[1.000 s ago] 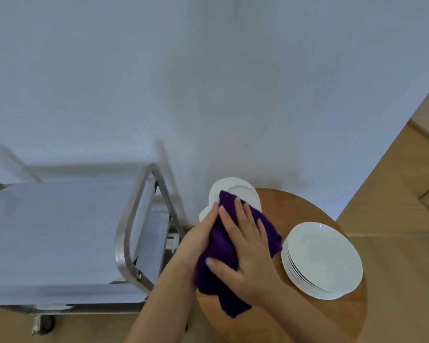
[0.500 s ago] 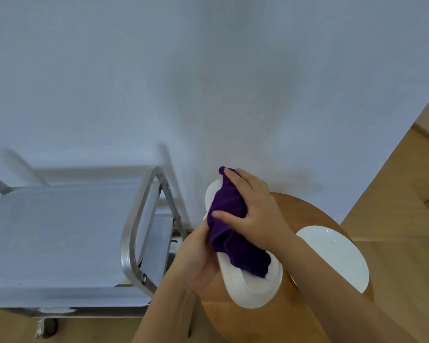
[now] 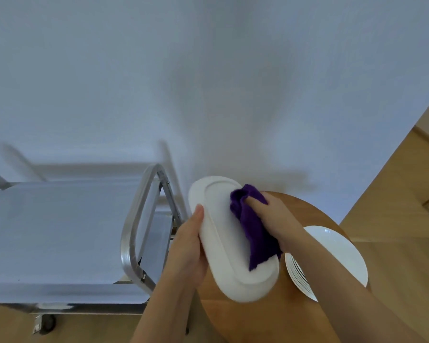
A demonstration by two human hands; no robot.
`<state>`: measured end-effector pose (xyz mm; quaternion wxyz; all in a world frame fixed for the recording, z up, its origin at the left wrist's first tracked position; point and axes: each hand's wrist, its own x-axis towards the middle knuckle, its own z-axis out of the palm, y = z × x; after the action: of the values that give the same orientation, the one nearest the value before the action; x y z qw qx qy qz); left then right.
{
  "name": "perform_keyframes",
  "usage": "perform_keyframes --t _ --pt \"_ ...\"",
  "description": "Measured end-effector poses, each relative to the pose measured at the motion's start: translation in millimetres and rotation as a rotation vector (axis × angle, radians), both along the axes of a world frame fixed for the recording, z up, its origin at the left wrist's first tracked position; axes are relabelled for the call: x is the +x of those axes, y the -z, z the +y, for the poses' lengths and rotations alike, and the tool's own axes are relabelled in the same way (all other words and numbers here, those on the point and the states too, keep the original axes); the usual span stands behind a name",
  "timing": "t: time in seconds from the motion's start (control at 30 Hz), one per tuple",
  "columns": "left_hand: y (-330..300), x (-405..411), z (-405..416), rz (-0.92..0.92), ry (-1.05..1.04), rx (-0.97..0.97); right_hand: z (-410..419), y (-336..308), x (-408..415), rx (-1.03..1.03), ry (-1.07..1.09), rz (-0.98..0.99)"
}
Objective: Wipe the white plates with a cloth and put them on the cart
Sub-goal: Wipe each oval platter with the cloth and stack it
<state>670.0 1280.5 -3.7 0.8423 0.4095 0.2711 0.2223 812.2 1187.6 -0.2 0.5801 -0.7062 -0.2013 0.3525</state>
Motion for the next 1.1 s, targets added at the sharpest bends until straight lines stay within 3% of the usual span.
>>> perform_keyframes --t 0.17,0.33,0.47,0.57,0.73,0.87,1.0,1.1 --pt "-3 11 21 0.023 -0.243 -0.036 -16 33 -34 0.084 0.053 0.214" --pt "1 19 16 -0.048 -0.119 0.013 -19 43 -28 0.241 0.245 0.397" --pt "-9 -1 53 -0.219 0.175 -0.183 -41 18 23 0.211 0.028 0.218" --pt "-13 -6 65 -0.170 0.469 -0.362 -49 -2 51 0.082 -0.206 0.068" --pt "-9 4 57 0.048 0.506 -0.161 -40 -28 62 -0.031 -0.367 -0.158" --pt "-7 1 52 -0.018 0.454 -0.113 -37 -19 54 0.023 -0.111 -0.232" --pt "-9 10 38 -0.141 0.263 -0.167 -24 14 20 0.089 0.124 -0.304" --pt "-9 20 18 -0.146 0.188 -0.146 -9 28 -7 0.190 0.347 -0.237"
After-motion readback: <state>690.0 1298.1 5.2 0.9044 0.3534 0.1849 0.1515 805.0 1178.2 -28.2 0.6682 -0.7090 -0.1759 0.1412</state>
